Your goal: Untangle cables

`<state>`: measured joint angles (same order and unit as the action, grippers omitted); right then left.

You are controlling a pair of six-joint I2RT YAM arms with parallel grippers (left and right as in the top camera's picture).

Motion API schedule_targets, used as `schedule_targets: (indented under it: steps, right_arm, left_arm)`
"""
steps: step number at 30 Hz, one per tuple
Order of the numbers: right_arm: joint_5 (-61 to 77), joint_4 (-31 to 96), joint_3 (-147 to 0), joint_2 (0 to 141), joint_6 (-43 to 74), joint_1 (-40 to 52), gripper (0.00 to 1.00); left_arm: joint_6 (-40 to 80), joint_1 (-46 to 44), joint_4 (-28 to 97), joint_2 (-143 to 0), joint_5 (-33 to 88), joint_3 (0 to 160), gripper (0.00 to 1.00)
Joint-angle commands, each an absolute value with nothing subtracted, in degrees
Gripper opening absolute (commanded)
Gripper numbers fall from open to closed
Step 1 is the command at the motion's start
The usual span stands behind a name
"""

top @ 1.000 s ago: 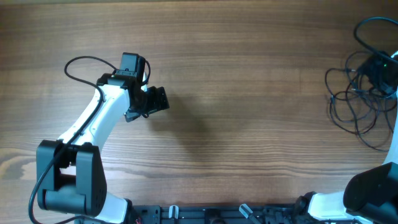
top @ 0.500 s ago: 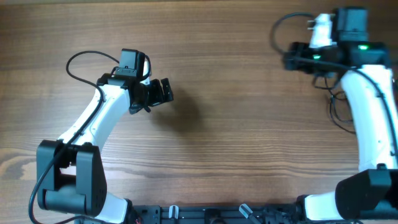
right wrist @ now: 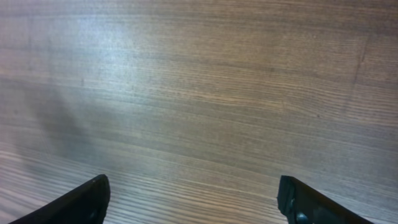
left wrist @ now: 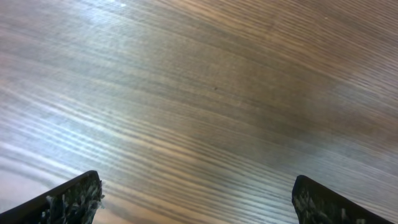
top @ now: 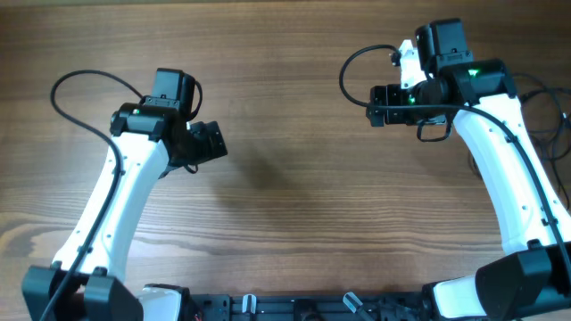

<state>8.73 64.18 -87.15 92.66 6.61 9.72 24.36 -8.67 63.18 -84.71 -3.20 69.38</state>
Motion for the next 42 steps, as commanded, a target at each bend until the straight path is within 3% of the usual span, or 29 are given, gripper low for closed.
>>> schedule_targets:
  steps: [1,5,13,18,25,37,42]
  right_arm:
    - [9.0,62.0,-83.9,89.6,9.1,9.0,0.92]
    - [8.3,57.1,-76.1,82.1,9.2,9.0,1.00]
    - [6.0,42.5,-54.7,58.2,13.6,9.0,1.00]
    - [0.6,46.5,-50.3,47.2,18.2,9.0,1.00]
    - [0.6,47.8,-50.3,47.0,18.2,9.0,1.00]
    - [0.6,47.6,-50.2,58.3,18.2,9.0,1.00]
    - [0.6,47.6,-50.2,55.4,18.2,9.0,1.00]
  left_arm:
    - [25.9,-8.5,62.6,-80.4,-4.6,67.9,1.00]
    - [25.7,-8.5,56.6,-72.7,-4.6,61.3,1.00]
    - [26.0,-8.5,47.4,-50.4,-4.6,48.2,1.00]
    - [26.0,-8.5,48.9,-44.2,-4.6,47.9,1.00]
    - [26.0,-8.5,48.9,-44.6,-4.6,47.9,1.00]
    - [26.0,-8.5,48.9,-46.6,-4.6,47.9,1.00]
    - [26.0,-8.5,48.9,-47.3,-4.6,47.9,1.00]
